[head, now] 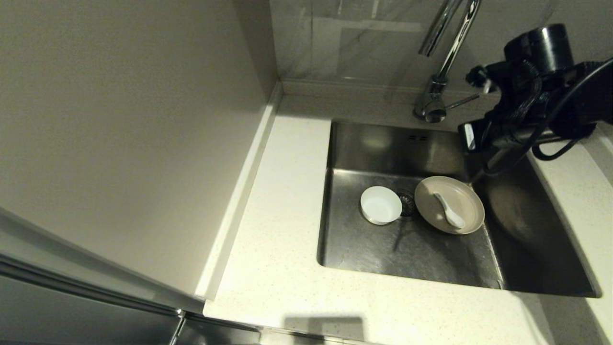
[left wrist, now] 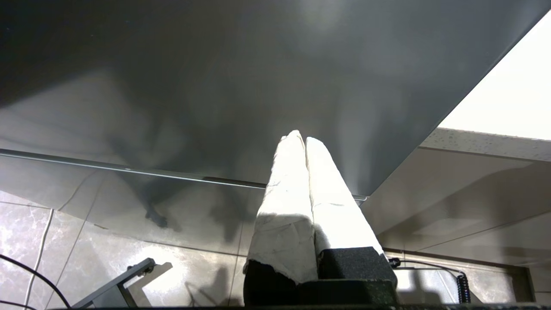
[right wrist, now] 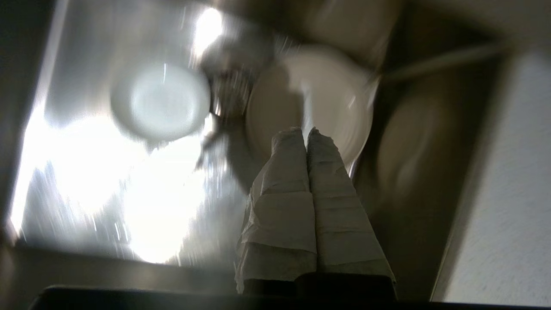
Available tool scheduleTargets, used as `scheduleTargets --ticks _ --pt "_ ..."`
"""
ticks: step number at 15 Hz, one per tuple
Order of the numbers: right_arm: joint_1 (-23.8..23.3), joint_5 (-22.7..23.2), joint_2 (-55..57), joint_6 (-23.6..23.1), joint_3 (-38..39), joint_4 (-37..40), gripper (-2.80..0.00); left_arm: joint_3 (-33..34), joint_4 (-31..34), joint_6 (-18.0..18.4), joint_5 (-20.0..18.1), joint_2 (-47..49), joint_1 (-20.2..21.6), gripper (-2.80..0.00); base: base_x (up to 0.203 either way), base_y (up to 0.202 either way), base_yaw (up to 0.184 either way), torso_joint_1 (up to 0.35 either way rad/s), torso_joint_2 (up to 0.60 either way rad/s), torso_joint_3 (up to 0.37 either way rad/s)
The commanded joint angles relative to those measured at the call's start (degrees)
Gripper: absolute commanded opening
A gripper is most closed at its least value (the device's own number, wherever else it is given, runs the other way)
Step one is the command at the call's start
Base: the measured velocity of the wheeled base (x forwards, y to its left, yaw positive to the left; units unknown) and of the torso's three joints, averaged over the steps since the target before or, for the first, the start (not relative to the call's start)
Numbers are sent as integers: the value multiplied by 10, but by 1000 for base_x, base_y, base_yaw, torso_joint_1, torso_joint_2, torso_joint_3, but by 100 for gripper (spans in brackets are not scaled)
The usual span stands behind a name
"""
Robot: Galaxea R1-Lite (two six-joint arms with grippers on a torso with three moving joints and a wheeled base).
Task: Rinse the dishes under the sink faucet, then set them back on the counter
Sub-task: Put a bowl into the sink, then turn on the faucet
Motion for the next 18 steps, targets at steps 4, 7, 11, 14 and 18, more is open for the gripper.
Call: scheduleTargets --ticks 4,7,11,14,18 --pt "-52 -69 60 93 -139 -94 -280 0 0 0 0 -2 0 -280 0 0 0 0 0 0" --pt "-61 -74 79 112 -139 -124 -280 0 0 0 0 -2 0 -280 0 0 0 0 0 0" --pt "-61 -70 99 163 -139 -147 -280 0 0 0 0 -2 0 -280 0 0 0 0 0 0" --pt "-60 -68 115 168 -140 -224 -280 0 0 0 0 -2 0 -280 0 0 0 0 0 0" --pt "-58 -58 138 155 -140 -269 -280 0 0 0 0 -2 0 -280 0 0 0 0 0 0"
